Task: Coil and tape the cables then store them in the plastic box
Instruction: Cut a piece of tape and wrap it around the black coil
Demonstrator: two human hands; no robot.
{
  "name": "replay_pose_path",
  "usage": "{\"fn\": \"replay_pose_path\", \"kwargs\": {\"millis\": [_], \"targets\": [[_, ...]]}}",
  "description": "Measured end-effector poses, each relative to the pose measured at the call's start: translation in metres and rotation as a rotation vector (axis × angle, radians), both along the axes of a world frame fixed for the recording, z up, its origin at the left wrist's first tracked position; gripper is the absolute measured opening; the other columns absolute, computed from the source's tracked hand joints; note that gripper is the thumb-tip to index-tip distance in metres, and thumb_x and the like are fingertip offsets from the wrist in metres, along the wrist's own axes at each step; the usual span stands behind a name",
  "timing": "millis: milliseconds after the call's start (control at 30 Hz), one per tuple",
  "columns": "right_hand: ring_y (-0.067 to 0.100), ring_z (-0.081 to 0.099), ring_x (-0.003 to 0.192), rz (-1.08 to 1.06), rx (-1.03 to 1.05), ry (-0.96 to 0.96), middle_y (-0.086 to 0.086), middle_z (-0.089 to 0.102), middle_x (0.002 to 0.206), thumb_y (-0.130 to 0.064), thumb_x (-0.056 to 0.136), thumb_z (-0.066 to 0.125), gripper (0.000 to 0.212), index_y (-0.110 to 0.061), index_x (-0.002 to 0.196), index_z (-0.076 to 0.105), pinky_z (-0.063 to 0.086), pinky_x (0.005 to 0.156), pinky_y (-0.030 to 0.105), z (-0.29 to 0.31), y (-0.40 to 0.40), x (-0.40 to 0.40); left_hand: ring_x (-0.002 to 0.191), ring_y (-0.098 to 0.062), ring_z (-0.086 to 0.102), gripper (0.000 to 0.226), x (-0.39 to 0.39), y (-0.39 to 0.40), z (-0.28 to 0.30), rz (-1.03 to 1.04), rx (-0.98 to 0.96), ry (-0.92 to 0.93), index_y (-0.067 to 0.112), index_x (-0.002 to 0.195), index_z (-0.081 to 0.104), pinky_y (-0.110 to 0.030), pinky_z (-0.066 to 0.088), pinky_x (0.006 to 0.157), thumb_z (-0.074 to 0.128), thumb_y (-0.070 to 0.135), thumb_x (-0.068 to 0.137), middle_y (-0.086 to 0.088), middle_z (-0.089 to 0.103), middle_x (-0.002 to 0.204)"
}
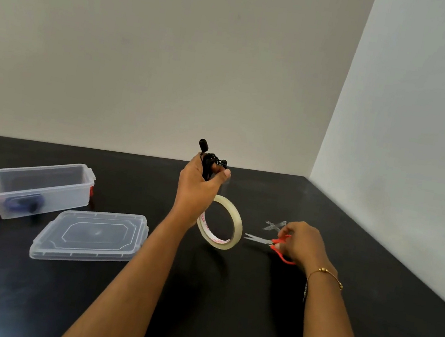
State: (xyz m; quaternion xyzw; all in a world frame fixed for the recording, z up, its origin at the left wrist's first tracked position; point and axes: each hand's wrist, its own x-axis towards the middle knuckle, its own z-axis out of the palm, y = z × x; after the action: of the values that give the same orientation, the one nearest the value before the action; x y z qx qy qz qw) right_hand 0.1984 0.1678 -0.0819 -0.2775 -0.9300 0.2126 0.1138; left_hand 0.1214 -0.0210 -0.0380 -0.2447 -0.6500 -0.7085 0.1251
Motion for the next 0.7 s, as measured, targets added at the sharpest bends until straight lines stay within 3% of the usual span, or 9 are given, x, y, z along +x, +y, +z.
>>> {"fn": "replay_pose_path", "kwargs": {"millis": [133, 300, 467, 533, 633, 700], "targets": [[0.025, 0.060, 0.103, 0.012, -0.056, -0.056, 0.013, 0.065, 0.109, -0.005, 0.081, 0.065, 0.022, -0.004, 0.103, 0.066, 0.049, 0.094, 0.036, 0.002, -0.004, -0.002, 0.078, -0.007, 0.058, 0.021, -0.002, -0.007, -0.001, 0.009, 0.001, -0.001, 0.024, 0.077, 0.051, -0.018, 0.045, 0.076, 0.065, 0.010, 0.084, 0.008, 0.058, 0.075], [0.021, 0.058, 0.108, 0.101, -0.015, -0.147, 0.008, 0.063, 0.115, -0.006, 0.077, 0.071, 0.036, -0.011, 0.112, 0.064, 0.046, 0.099, 0.033, 0.001, -0.004, 0.000, 0.077, -0.006, 0.058, 0.019, -0.003, -0.014, -0.001, 0.008, 0.004, -0.009, 0.022, 0.078, 0.051, -0.016, 0.043, 0.074, 0.064, 0.010, 0.084, 0.007, 0.058, 0.077], [0.024, 0.058, 0.102, 0.122, 0.052, -0.199, 0.003, 0.064, 0.091, -0.019, 0.087, 0.058, 0.011, -0.014, 0.092, 0.066, 0.043, 0.087, 0.030, -0.001, -0.007, -0.003, 0.081, -0.005, 0.059, 0.017, 0.000, -0.015, 0.004, -0.020, 0.035, -0.019, 0.022, 0.081, 0.053, -0.015, 0.044, 0.074, 0.063, 0.009, 0.085, 0.008, 0.061, 0.080], [0.022, 0.053, 0.092, 0.147, -0.014, -0.165, 0.003, 0.058, 0.088, -0.019, 0.093, 0.045, 0.018, -0.017, 0.096, 0.063, 0.039, 0.090, 0.035, -0.001, -0.010, -0.005, 0.085, -0.007, 0.061, 0.019, 0.000, -0.015, 0.004, -0.036, 0.036, -0.017, 0.025, 0.081, 0.053, -0.019, 0.045, 0.080, 0.062, 0.009, 0.086, 0.008, 0.062, 0.082], [0.024, 0.052, 0.097, 0.173, -0.139, -0.074, 0.010, 0.057, 0.102, -0.015, 0.095, 0.039, 0.018, -0.012, 0.106, 0.054, 0.042, 0.096, 0.042, 0.000, -0.015, -0.008, 0.089, -0.009, 0.062, 0.019, 0.001, -0.016, 0.004, -0.057, 0.026, -0.011, 0.026, 0.083, 0.053, -0.025, 0.047, 0.088, 0.061, 0.009, 0.086, 0.008, 0.063, 0.085], [0.021, 0.053, 0.102, 0.219, -0.218, -0.035, 0.011, 0.057, 0.110, -0.012, 0.095, 0.041, 0.020, -0.010, 0.114, 0.048, 0.043, 0.097, 0.037, 0.003, -0.024, -0.007, 0.087, -0.005, 0.061, 0.019, 0.002, -0.016, 0.003, -0.063, 0.029, -0.012, 0.026, 0.083, 0.053, -0.022, 0.047, 0.087, 0.061, 0.008, 0.086, 0.009, 0.062, 0.084]]}}
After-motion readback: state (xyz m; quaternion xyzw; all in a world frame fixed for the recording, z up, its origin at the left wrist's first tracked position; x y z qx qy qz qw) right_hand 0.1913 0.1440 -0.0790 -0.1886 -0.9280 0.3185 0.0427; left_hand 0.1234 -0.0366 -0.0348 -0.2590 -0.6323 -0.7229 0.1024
